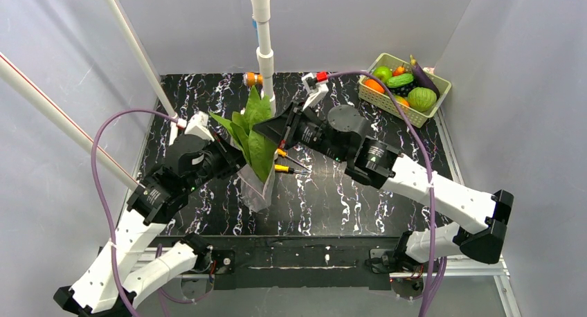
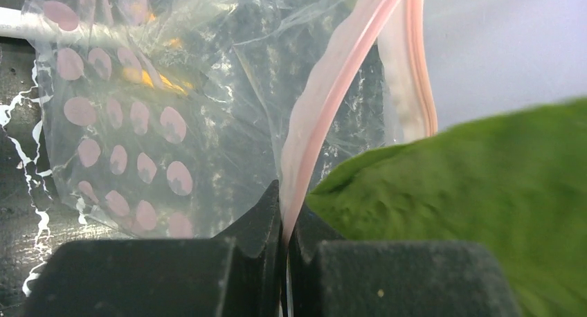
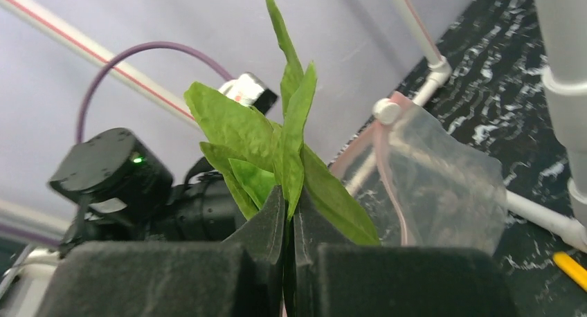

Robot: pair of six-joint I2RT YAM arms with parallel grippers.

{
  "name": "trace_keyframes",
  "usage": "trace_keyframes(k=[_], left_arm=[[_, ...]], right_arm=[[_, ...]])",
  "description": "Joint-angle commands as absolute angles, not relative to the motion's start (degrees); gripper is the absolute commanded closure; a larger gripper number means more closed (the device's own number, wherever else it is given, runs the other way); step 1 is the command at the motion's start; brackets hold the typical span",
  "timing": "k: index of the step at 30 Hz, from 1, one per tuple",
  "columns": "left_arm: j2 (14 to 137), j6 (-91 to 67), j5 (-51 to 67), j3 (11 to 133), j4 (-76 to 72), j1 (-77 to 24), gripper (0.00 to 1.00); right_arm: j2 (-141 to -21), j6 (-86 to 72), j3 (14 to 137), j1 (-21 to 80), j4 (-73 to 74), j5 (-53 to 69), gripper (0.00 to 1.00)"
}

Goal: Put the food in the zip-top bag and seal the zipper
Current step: Place the fake vegetable in the zipper food storage bag.

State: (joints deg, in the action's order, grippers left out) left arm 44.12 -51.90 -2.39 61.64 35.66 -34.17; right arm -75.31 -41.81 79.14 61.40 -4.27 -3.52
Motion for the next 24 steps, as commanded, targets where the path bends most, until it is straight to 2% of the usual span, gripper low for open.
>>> trace_keyframes(k=[1, 6, 11, 15, 24], left_arm=[[42.15, -53.53, -3.85, 60.85, 33.64, -33.84, 1.00], [41.88, -57.92, 0.39, 59.88, 30.07, -33.84, 1.00], [39.25, -70.29, 4.47, 51.92, 20.06, -33.84, 1.00], [36.63, -74.43, 2.60, 45.50, 15.01, -33.83, 1.00], [30.68, -74.08, -3.26, 38.58, 14.51, -33.83, 1.00]], right_arm=[[-75.68, -39.64, 84.88, 63.54, 0.31, -17.56, 0.99], [-75.79, -32.40, 88.85, 63.55, 1.82, -15.83, 0.99], [-76.63, -26.38, 90.38, 63.55, 2.78, -8.65, 0.99], [-75.56, -27.01, 86.26, 63.55, 2.54, -6.84, 0.93], [-75.30, -31.64, 80.31, 63.68, 5.00, -8.72, 0.91]])
